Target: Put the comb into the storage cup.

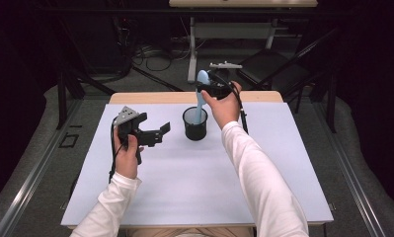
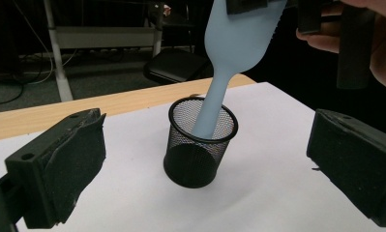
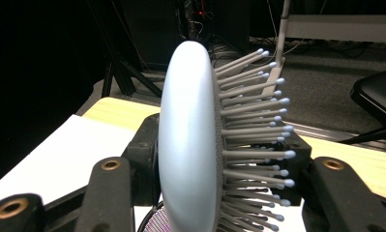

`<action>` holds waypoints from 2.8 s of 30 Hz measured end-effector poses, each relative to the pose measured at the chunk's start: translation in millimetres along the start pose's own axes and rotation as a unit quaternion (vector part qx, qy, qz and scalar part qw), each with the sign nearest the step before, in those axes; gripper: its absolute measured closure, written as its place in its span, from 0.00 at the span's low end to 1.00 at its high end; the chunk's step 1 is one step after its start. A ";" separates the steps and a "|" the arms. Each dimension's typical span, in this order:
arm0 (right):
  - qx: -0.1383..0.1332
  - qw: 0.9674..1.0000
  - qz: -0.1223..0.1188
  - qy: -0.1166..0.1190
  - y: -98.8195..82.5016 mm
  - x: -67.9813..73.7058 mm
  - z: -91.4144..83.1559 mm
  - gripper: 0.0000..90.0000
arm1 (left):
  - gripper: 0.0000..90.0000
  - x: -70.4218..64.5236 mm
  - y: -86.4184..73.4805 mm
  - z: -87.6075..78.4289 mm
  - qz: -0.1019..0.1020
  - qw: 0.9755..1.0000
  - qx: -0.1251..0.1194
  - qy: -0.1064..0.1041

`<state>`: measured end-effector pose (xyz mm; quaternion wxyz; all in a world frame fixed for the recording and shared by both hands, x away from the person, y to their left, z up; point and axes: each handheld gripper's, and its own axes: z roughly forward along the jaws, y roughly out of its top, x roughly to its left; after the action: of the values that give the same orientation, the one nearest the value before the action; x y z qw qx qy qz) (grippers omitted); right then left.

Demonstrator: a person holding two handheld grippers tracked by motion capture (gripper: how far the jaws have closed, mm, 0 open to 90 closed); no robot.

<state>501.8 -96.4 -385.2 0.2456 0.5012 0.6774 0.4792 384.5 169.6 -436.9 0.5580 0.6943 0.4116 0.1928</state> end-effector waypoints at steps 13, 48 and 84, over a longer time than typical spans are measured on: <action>0.011 1.000 -0.016 -0.005 -14.1 4.7 11.9 0.53 | 0.00 -0.2 -0.6 0.2 0.000 1.000 0.001 0.001; 0.032 0.999 -0.028 0.002 -32.1 13.2 25.6 0.51 | 0.00 1.3 -2.2 0.7 -0.003 1.000 0.004 0.000; 0.059 0.997 -0.039 -0.007 -33.1 14.6 26.1 0.37 | 0.00 3.9 -3.5 1.5 -0.011 1.000 0.004 0.002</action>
<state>502.9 -73.8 -423.6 0.2383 0.4913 0.7219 0.4250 386.6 171.9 -441.3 0.5566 0.6913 0.4212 0.1868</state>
